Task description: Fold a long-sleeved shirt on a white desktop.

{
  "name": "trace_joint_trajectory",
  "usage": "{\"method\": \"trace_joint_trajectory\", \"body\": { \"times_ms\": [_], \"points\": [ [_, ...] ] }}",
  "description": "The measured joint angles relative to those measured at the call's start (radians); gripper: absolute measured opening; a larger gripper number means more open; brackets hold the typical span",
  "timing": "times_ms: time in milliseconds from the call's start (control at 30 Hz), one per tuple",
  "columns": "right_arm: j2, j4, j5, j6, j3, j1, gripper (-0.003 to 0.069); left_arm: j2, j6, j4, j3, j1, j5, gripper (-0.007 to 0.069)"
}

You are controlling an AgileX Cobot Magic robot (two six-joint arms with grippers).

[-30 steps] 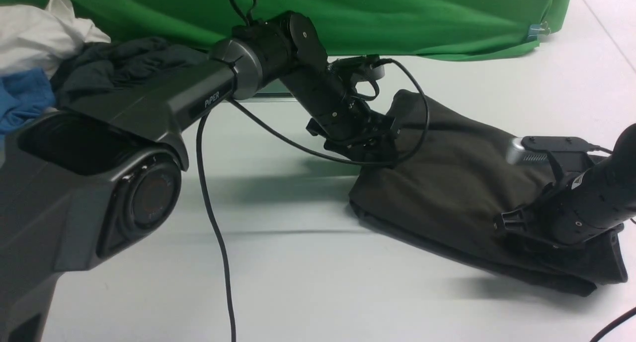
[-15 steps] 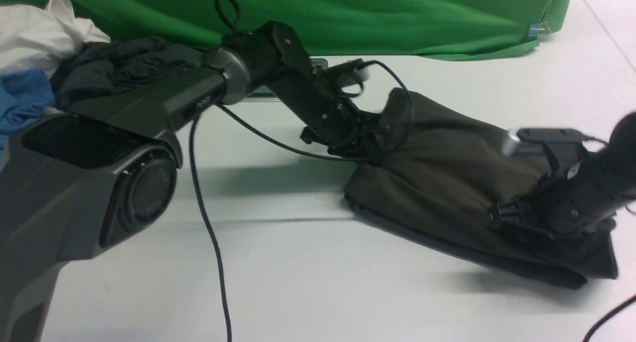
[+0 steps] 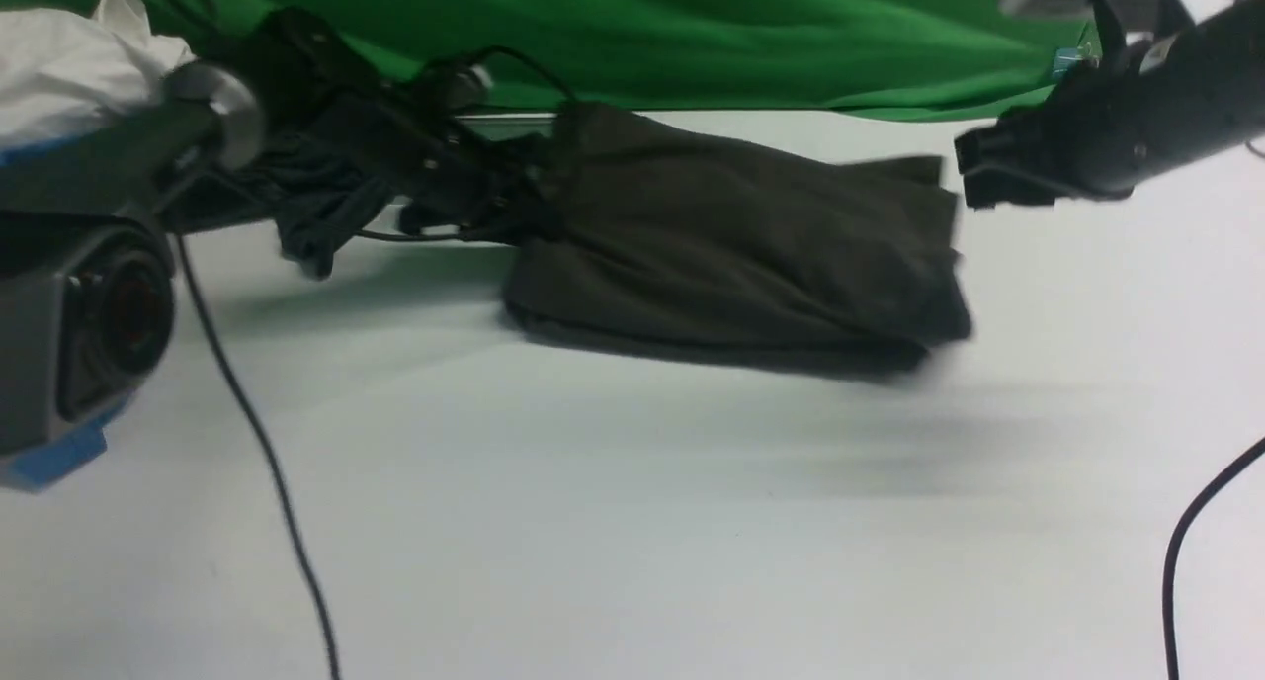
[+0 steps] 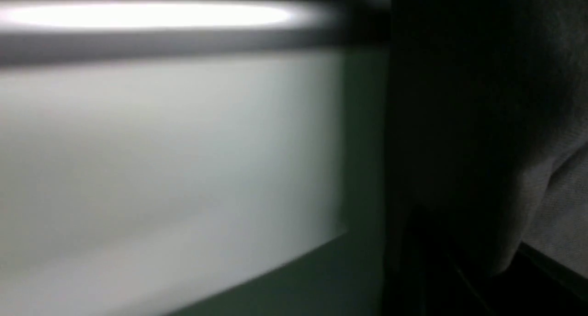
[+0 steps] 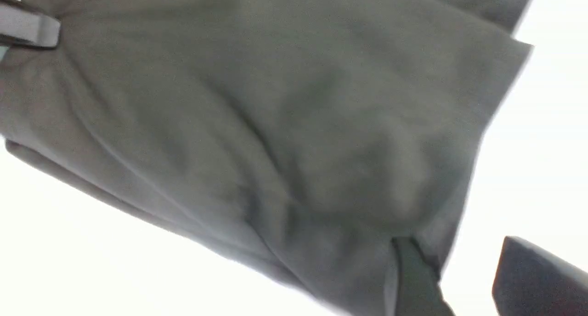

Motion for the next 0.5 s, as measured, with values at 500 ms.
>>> {"method": "trace_joint_trajectory", "body": {
  "times_ms": [500],
  "points": [
    [0.000, 0.000, -0.004, -0.005, -0.003, 0.000, 0.0248, 0.000, -0.018, 0.085, 0.000, 0.050, -0.101, 0.0113]
  ]
}}
